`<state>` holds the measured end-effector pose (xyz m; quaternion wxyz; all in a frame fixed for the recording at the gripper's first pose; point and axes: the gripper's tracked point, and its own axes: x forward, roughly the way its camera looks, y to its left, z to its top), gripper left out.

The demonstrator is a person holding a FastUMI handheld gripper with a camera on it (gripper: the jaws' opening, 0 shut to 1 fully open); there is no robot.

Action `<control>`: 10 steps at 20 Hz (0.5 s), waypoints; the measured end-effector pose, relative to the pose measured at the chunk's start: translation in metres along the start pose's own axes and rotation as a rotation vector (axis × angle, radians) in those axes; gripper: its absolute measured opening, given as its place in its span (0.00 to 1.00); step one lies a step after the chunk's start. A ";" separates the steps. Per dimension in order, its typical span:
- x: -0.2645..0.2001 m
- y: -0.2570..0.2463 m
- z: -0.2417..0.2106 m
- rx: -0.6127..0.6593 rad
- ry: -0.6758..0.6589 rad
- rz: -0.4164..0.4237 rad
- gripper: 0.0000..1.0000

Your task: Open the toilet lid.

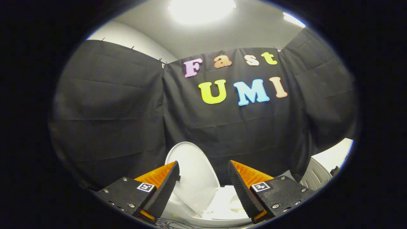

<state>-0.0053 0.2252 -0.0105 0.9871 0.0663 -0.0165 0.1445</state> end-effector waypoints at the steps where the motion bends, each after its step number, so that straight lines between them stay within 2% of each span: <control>1: 0.001 -0.018 0.005 0.023 -0.015 -0.026 0.95; 4: 0.001 -0.064 0.007 0.050 -0.034 -0.082 0.95; 10: -0.005 -0.166 0.029 0.005 -0.069 -0.202 0.96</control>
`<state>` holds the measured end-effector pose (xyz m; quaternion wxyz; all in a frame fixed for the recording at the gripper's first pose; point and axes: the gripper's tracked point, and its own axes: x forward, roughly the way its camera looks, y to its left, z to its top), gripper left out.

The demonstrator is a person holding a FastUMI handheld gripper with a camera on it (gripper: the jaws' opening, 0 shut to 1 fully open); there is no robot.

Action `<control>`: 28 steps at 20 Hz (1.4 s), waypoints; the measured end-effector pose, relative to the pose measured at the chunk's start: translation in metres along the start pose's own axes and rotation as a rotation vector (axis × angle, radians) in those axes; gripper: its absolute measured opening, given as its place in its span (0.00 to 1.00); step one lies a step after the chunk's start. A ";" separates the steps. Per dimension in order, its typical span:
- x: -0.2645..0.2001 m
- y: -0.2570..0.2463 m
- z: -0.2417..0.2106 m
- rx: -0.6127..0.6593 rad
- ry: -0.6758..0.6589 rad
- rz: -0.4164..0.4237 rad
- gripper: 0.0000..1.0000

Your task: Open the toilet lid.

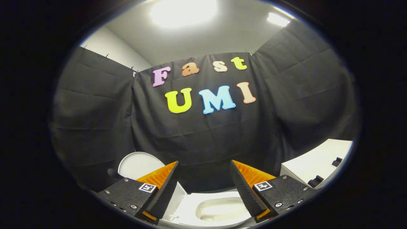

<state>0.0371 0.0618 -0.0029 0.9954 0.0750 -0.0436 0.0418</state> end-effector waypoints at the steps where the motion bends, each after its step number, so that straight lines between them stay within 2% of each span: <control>1: 0.001 -0.015 0.002 -0.014 -0.005 -0.013 0.96; 5: 0.001 -0.081 0.004 -0.132 0.012 -0.083 0.95; 11: -0.018 -0.134 0.008 -0.217 0.013 -0.127 0.95; 13: -0.023 -0.139 0.007 -0.230 0.037 -0.134 0.95; 17: -0.037 -0.141 0.022 -0.185 0.014 -0.155 0.96; 23: -0.053 -0.128 0.049 -0.195 -0.048 -0.165 0.96; 28: -0.058 -0.135 0.055 -0.185 -0.041 -0.197 0.95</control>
